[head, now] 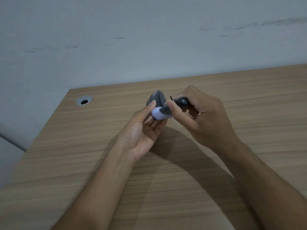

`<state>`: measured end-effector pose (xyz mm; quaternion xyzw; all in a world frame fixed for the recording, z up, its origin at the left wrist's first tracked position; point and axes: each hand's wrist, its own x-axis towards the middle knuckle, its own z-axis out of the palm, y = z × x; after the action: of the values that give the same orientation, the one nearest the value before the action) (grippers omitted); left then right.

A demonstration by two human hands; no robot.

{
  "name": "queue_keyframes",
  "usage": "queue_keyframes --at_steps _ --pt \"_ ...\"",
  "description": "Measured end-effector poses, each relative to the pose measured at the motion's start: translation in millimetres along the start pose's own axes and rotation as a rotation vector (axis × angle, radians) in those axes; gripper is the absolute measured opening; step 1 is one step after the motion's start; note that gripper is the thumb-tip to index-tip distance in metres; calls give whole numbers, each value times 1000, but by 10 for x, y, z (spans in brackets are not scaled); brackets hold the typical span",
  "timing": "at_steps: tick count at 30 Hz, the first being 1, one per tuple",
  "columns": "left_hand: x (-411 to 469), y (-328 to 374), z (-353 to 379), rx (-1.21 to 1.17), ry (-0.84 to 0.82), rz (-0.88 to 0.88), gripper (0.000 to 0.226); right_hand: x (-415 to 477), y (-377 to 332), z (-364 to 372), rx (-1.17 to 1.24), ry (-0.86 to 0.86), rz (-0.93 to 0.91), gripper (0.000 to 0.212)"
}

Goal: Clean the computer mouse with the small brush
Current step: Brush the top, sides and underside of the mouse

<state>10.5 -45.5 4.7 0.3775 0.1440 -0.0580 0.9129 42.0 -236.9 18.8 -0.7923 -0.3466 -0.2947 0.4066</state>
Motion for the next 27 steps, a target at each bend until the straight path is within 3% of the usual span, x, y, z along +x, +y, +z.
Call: queue_keyframes --at_steps 3,5,11,17,23,27 --pt "11 18 0 -7 27 4 21 -9 123 19 -62 61 97 18" --pt "1 12 -7 -16 34 -25 30 -20 141 35 -41 95 138 19" --pt "-9 58 -24 -23 45 -77 67 -13 3 12 75 38 16 17" --pt "7 103 -40 -63 21 -68 57 -24 33 27 10 105 70 18" --pt "-8 85 -8 -46 55 -40 43 -22 25 29 23 6 9 14" --pt "-14 47 5 -22 46 -42 33 -7 95 -17 -29 104 75 17"
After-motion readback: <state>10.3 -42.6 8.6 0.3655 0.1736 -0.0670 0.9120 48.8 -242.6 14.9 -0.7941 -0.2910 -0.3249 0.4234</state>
